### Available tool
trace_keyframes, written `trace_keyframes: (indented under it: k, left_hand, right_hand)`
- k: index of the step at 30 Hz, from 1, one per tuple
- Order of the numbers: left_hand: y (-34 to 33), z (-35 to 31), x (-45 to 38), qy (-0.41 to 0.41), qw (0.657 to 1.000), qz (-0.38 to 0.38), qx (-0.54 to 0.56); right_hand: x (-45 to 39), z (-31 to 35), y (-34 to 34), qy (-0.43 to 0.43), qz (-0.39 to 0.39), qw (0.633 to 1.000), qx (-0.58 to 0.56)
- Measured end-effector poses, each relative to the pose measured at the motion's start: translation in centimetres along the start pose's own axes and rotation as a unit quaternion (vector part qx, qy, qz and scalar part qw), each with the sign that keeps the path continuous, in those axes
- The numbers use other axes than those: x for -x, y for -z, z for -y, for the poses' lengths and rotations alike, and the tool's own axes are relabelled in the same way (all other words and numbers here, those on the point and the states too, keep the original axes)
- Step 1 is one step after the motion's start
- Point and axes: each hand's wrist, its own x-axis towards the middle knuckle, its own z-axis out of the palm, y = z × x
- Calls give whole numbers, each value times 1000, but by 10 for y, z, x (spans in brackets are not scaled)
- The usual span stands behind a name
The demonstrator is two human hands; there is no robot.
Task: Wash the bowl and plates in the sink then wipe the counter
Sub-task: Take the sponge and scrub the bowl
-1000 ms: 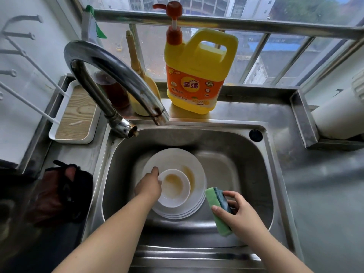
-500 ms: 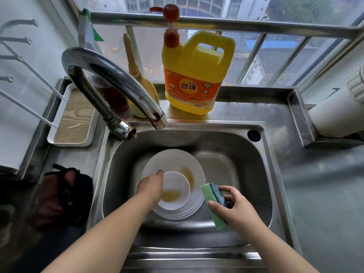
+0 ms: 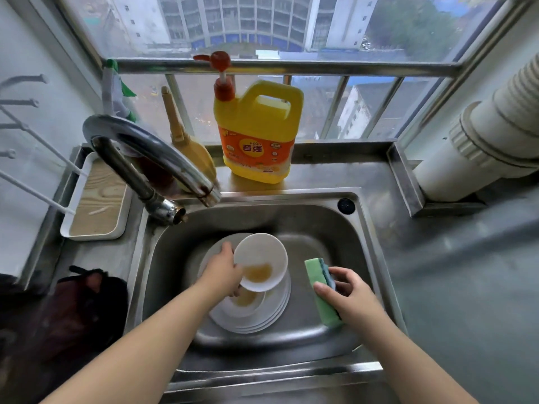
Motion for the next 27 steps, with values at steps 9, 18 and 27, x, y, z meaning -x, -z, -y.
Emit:
trace_keyframes:
  k: [9, 18, 27]
  left_hand:
    - [-32, -88, 6, -277, 875, -142, -370]
    - [-45, -103, 1, -406, 803, -228, -372]
    - [-37, -111, 26, -54, 987, -3, 154]
  right_hand:
    - [29, 5, 52, 16, -51, 995, -89]
    - [47, -10, 62, 11, -81, 992, -97]
    - [44, 5, 50, 18, -77, 997, -24]
